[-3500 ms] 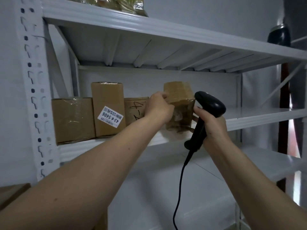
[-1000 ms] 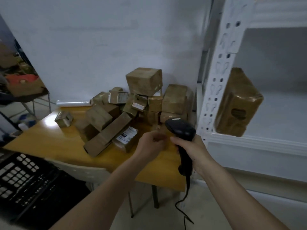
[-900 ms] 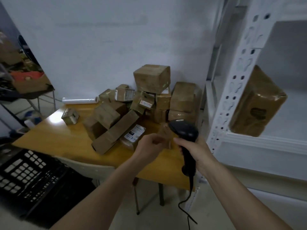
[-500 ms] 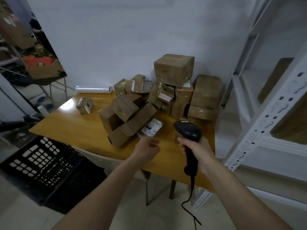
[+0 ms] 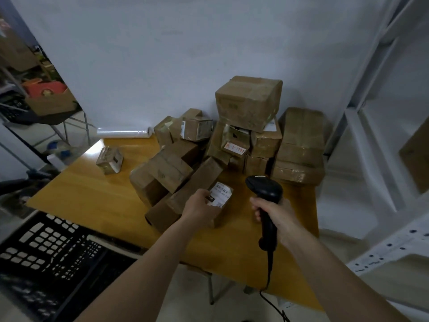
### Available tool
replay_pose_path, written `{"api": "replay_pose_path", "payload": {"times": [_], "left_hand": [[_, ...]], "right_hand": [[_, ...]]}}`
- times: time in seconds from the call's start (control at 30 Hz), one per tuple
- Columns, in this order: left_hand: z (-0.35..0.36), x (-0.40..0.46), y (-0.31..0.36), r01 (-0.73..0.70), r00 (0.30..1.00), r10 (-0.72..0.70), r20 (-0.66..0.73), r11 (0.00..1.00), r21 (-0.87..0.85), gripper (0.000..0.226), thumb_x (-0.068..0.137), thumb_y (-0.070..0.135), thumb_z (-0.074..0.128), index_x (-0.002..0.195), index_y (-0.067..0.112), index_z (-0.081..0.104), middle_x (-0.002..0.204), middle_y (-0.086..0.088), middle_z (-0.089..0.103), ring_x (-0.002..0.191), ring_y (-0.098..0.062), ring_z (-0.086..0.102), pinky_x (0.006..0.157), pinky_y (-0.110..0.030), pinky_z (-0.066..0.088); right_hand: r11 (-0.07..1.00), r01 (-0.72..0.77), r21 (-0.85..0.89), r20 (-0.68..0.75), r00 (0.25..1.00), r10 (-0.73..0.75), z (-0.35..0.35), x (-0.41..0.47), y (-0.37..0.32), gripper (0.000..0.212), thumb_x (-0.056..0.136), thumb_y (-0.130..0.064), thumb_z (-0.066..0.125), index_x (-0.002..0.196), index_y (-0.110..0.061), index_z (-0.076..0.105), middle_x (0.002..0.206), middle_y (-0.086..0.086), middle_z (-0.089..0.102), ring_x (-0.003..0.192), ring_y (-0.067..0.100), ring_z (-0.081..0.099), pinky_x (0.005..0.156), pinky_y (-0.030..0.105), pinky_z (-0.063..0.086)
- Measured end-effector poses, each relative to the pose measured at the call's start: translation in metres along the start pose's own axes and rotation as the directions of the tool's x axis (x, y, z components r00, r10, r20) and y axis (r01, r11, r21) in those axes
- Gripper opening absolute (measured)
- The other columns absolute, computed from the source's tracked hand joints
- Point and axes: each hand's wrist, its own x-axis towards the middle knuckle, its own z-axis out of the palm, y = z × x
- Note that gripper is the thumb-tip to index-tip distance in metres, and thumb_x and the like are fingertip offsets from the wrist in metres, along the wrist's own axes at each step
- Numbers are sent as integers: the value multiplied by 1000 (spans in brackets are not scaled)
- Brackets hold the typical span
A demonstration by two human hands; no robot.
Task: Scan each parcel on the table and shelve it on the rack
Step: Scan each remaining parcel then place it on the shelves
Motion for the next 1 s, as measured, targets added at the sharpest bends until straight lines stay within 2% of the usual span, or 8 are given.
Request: {"api": "replay_pose_path", "payload": {"times": [0.1, 0.17, 0.3, 0.43, 0.63, 0.73, 0.87, 1.0], "left_hand": [[-4, 19, 2, 39, 969, -58, -240, 996, -85, 78, 81, 16, 75, 145, 15, 31, 137, -10, 42, 122, -27, 48, 97, -41, 50], [-13, 26, 3, 50, 886, -115, -448, 987, -155, 87, 78, 17, 77, 147, 16, 24, 142, -13, 33, 129, -30, 37, 102, -44, 44], [-36, 45, 5, 117, 797, -255, -548, 955, -274, 103, 75, 19, 80, 152, 12, 12, 150, -15, 19, 137, -34, 20, 108, -44, 32], [-57, 68, 2, 187, 776, -408, -480, 877, -442, 104, 77, 19, 80, 153, 10, 10, 153, -17, 17, 139, -35, 18, 110, -44, 30], [-81, 92, -22, 232, 810, -482, -334, 786, -573, 98, 79, 17, 75, 153, 14, 11, 156, -15, 17, 142, -35, 21, 112, -47, 30], [-96, 104, -37, 261, 835, -489, -252, 755, -601, 87, 85, 21, 71, 151, 13, 17, 152, -16, 26, 138, -36, 31, 108, -50, 38], [-104, 107, -51, 277, 885, -443, -144, 749, -602, 75, 89, 21, 69, 148, 10, 24, 140, -14, 42, 118, -30, 50, 78, -34, 46], [-104, 108, -58, 278, 912, -404, -65, 730, -624, 74, 87, 22, 71, 146, 12, 27, 140, -12, 42, 124, -32, 47, 95, -41, 48]], "right_hand": [[1000, -22, -3, 7, 1000, 22, 7, 23, -4, 24, 81, -14, 77, 101, -6, 68, 78, 7, 69, 67, 17, 63, 64, 27, 51], [999, -32, -6, 8, 999, 32, 15, 33, -5, 27, 80, -14, 77, 104, -6, 67, 80, 8, 70, 68, 17, 64, 62, 26, 51], [999, -45, 13, 50, 998, 44, 41, 44, -7, 27, 80, -13, 77, 104, -5, 70, 80, 6, 75, 69, 16, 68, 62, 25, 54], [997, 27, -73, 186, 983, -13, 76, 55, -14, 39, 78, -29, 79, 114, -17, 67, 99, 3, 75, 94, 19, 70, 92, 40, 53], [993, 18, -114, 216, 976, 7, 150, 77, -32, 66, 74, -46, 80, 133, -27, 56, 126, -3, 62, 122, 24, 53, 106, 44, 39], [995, 3, -98, 192, 981, 16, 184, 93, -37, 67, 76, -44, 79, 135, -25, 53, 127, -2, 58, 126, 26, 49, 98, 38, 38], [994, 32, -101, 152, 988, -16, 210, 110, -37, 64, 78, -41, 79, 134, -23, 54, 127, -2, 57, 125, 24, 49, 95, 36, 40], [996, 33, -83, 80, 996, -26, 216, 119, -27, 54, 77, -39, 80, 124, -22, 60, 124, 1, 62, 121, 25, 54, 104, 41, 43]]}}
